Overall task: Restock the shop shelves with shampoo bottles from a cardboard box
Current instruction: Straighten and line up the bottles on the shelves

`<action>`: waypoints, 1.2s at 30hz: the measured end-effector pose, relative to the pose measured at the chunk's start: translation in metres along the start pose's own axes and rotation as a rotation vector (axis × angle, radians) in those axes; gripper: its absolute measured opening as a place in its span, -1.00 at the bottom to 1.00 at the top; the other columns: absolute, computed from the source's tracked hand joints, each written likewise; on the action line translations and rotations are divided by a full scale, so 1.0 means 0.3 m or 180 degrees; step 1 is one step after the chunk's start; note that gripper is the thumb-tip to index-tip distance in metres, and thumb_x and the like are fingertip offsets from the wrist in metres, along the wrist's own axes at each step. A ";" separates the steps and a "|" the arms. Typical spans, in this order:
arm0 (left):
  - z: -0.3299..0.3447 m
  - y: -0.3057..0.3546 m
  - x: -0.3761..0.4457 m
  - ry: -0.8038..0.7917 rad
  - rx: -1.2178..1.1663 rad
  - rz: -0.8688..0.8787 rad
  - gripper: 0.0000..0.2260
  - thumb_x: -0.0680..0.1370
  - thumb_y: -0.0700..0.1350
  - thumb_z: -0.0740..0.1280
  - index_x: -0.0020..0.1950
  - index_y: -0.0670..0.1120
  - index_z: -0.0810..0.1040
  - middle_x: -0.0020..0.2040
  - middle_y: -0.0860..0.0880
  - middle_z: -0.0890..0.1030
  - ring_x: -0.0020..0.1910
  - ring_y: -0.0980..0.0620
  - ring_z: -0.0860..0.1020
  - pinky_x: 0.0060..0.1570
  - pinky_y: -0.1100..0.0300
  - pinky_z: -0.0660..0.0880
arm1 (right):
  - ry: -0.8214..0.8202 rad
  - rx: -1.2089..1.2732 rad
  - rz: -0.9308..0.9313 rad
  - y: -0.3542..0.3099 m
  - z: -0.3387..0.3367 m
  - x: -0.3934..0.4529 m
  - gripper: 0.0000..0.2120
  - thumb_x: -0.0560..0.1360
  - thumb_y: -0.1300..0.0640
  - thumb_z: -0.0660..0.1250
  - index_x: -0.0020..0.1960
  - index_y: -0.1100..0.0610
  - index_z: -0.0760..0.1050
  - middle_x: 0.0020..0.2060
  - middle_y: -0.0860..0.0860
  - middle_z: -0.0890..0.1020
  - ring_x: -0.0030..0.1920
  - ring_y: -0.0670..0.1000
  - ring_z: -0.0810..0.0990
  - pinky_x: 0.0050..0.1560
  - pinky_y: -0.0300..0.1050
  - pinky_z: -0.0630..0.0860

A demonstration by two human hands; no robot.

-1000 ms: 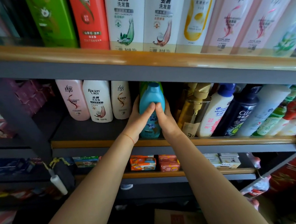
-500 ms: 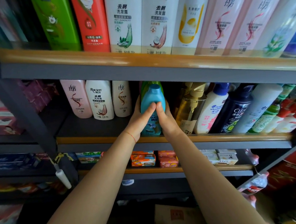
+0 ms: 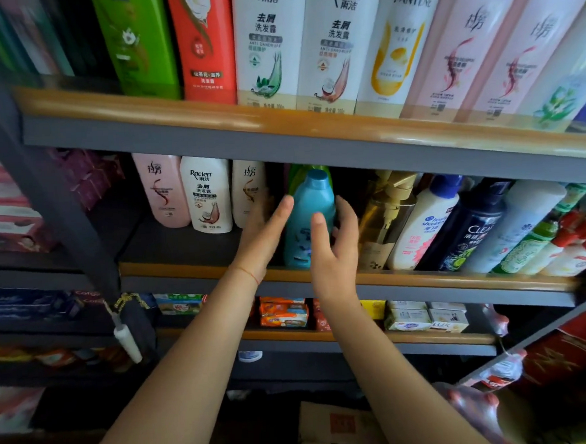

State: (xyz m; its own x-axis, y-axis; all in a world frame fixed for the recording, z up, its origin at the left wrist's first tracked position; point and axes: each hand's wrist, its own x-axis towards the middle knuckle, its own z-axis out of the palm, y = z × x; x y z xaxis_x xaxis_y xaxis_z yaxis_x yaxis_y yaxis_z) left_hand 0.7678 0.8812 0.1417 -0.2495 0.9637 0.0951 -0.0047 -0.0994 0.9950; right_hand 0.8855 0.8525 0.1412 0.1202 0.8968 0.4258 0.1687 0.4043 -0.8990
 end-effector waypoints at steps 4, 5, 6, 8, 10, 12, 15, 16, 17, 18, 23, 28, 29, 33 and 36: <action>-0.088 -0.035 0.006 0.0762 -0.0483 -0.0060 -0.86 0.64 0.02 0.26 0.18 0.08 0.52 0.18 0.06 0.58 0.21 0.14 0.54 0.33 0.02 0.44 | -0.0010 -0.0165 -0.0366 -0.019 0.050 -0.046 -0.69 0.58 -0.04 0.15 0.25 0.07 0.42 0.13 -0.06 0.42 0.20 -0.08 0.43 0.19 -0.21 0.42; -0.112 -0.042 0.005 0.0768 -0.0487 -0.0183 -0.88 0.65 0.01 0.24 0.15 0.11 0.53 0.21 0.03 0.57 0.25 0.07 0.52 0.36 -0.03 0.42 | -0.0097 -0.0149 -0.0423 -0.022 0.071 -0.055 -0.75 0.59 0.00 0.15 0.18 0.08 0.45 0.08 -0.06 0.45 0.12 -0.09 0.46 0.12 -0.24 0.43; -0.128 -0.057 0.018 0.0766 -0.0466 -0.0221 -0.88 0.65 0.00 0.22 0.11 0.14 0.53 0.22 0.02 0.57 0.26 0.05 0.51 0.37 -0.04 0.41 | -0.0225 -0.0096 -0.0444 -0.020 0.093 -0.060 -0.79 0.59 0.04 0.15 0.12 0.09 0.48 0.02 -0.05 0.49 0.05 -0.10 0.49 0.05 -0.26 0.44; -0.145 -0.054 0.021 0.0709 -0.0371 -0.0285 -0.87 0.66 0.01 0.19 0.05 0.18 0.53 0.20 0.05 0.56 0.28 0.06 0.49 0.37 -0.01 0.39 | -0.0625 0.0017 -0.0216 -0.011 0.141 -0.058 -0.80 0.61 0.09 0.16 0.12 0.10 0.51 -0.02 -0.05 0.56 -0.02 -0.14 0.53 -0.01 -0.25 0.49; -0.156 -0.054 0.033 0.0579 -0.0409 -0.0347 -0.86 0.67 0.02 0.17 0.11 0.14 0.52 0.18 0.09 0.54 0.31 0.05 0.46 0.38 0.05 0.35 | -0.1019 0.0056 0.0223 -0.005 0.196 -0.045 -0.75 0.64 0.09 0.17 0.28 0.06 0.46 0.16 -0.07 0.57 0.12 -0.19 0.51 0.13 -0.32 0.48; -0.159 -0.055 0.051 0.0458 -0.0352 -0.0411 -0.75 0.69 0.04 0.13 0.31 0.04 0.47 0.22 0.09 0.51 0.33 0.08 0.42 0.38 0.13 0.31 | -0.1231 0.0096 0.0692 0.004 0.246 -0.018 -0.59 0.67 0.05 0.15 0.49 0.06 0.29 0.41 -0.04 0.42 0.35 -0.17 0.38 0.24 -0.45 0.29; -0.158 -0.059 0.064 0.0334 -0.0060 -0.0291 -0.52 0.67 0.15 0.10 0.53 -0.06 0.31 0.40 0.07 0.45 0.42 0.12 0.35 0.41 0.19 0.22 | -0.1255 0.0154 0.1261 0.022 0.311 0.043 -0.44 0.66 -0.09 0.11 0.60 0.01 0.07 0.54 0.00 0.24 0.52 -0.01 0.21 0.38 -0.26 0.13; -0.157 -0.057 0.065 0.0318 -0.0013 -0.0281 -0.46 0.64 0.20 0.10 0.54 -0.04 0.29 0.45 0.03 0.42 0.44 0.10 0.34 0.44 0.15 0.22 | -0.1200 0.0185 0.1389 0.035 0.332 0.067 -0.42 0.65 -0.12 0.10 0.61 -0.01 0.05 0.55 0.02 0.23 0.53 0.03 0.20 0.42 -0.19 0.13; -0.157 -0.058 0.068 0.0329 -0.0044 -0.0256 -0.47 0.64 0.21 0.10 0.53 -0.03 0.29 0.46 0.02 0.41 0.44 0.09 0.34 0.42 0.15 0.24 | -0.1127 0.0189 0.1497 0.049 0.352 0.089 -0.41 0.64 -0.16 0.10 0.61 -0.03 0.04 0.55 0.03 0.24 0.53 0.06 0.21 0.46 -0.12 0.13; -0.158 -0.064 0.076 0.0339 -0.0026 -0.0221 -0.52 0.67 0.17 0.08 0.53 -0.02 0.30 0.45 0.02 0.41 0.44 0.08 0.34 0.38 0.18 0.25 | -0.1061 0.0191 0.1618 0.058 0.370 0.107 -0.39 0.63 -0.20 0.10 0.61 -0.06 0.03 0.55 0.03 0.24 0.53 0.09 0.21 0.49 -0.06 0.12; -0.160 -0.090 0.122 0.0318 0.0036 -0.0224 -0.51 0.71 0.09 0.05 0.63 0.01 0.10 0.60 0.02 0.18 0.58 0.04 0.13 0.43 0.20 0.09 | -0.0983 0.0580 0.1768 0.110 0.410 0.160 -0.32 0.57 -0.34 0.08 0.57 0.00 0.17 0.51 0.02 0.32 0.49 0.06 0.31 0.46 -0.03 0.26; -0.115 -0.087 0.170 0.0613 0.0118 -0.0101 -0.58 0.71 -0.06 0.08 0.58 -0.11 0.21 0.51 -0.08 0.34 0.46 0.10 0.27 0.23 0.43 0.13 | -0.0996 0.0700 0.1612 0.126 0.436 0.174 -0.45 0.67 -0.14 0.06 0.53 0.17 0.22 0.43 0.15 0.42 0.41 0.16 0.41 0.36 0.05 0.37; -0.112 -0.091 0.177 0.0646 0.0111 -0.0112 -0.59 0.71 -0.08 0.08 0.56 -0.13 0.24 0.46 -0.07 0.38 0.44 0.10 0.30 0.20 0.44 0.14 | -0.0942 0.0692 0.1600 0.130 0.441 0.179 -0.46 0.67 -0.12 0.06 0.53 0.19 0.21 0.43 0.17 0.41 0.41 0.18 0.41 0.38 0.09 0.37; -0.128 -0.106 0.164 0.0331 0.0225 -0.0133 -0.55 0.72 0.00 0.05 0.60 -0.07 0.15 0.40 0.12 0.29 0.41 0.21 0.23 0.25 0.39 0.11 | -0.0716 0.0725 0.1536 0.153 0.448 0.188 -0.43 0.66 -0.16 0.08 0.52 0.19 0.21 0.42 0.18 0.41 0.40 0.18 0.41 0.36 0.07 0.37; -0.135 -0.106 0.191 0.0375 0.0163 -0.0244 -0.47 0.70 0.08 0.08 0.63 -0.05 0.04 0.60 -0.02 0.16 0.57 0.04 0.12 0.36 0.27 0.07 | -0.0737 0.0856 0.1624 0.154 0.465 0.204 -0.34 0.60 -0.28 0.10 0.54 0.11 0.20 0.46 0.13 0.38 0.44 0.15 0.38 0.40 0.07 0.34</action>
State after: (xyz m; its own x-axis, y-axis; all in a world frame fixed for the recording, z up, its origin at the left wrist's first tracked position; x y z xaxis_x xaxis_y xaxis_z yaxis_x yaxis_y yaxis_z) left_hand 0.7145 0.9297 0.1143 -0.3622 0.9319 0.0176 0.0205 -0.0109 0.9997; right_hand 0.7641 0.9510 0.1115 -0.0999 0.9925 -0.0706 -0.1101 -0.0816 -0.9906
